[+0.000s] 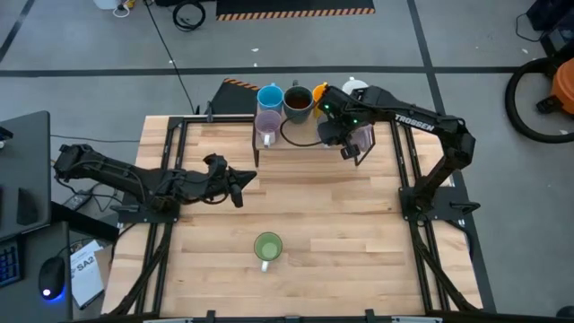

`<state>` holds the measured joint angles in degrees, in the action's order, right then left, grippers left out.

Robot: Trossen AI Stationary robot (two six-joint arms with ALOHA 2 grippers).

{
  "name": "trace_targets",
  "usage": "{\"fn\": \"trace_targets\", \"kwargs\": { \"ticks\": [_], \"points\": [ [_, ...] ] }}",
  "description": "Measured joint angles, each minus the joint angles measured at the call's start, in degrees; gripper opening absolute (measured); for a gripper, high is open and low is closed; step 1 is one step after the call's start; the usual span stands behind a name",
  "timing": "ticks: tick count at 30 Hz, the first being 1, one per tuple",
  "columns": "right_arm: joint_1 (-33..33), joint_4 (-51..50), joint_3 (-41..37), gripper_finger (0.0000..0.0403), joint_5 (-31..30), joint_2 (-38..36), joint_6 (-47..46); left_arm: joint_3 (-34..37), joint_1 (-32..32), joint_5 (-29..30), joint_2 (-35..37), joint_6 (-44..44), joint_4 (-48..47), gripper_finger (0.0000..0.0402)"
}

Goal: Place coffee mugs
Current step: Put the white mug on the shelf

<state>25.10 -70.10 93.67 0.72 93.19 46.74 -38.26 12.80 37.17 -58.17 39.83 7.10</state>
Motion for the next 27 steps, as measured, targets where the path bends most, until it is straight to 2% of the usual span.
{"fn": "trace_targets", "kwargs": {
  "ticks": [9,27],
  "points": [
    [0.1,0.0,-0.2,0.0075,0.2,0.4,0.0,0.0,0.0,0.0,0.0,0.0,0.1,0.0015],
    [0.5,0.1,3.0,0.0128,-3.9,0.3,-0.5,0.0,0.0,0.1,0.0,0.0,0.1,0.0015]
  ]
}}
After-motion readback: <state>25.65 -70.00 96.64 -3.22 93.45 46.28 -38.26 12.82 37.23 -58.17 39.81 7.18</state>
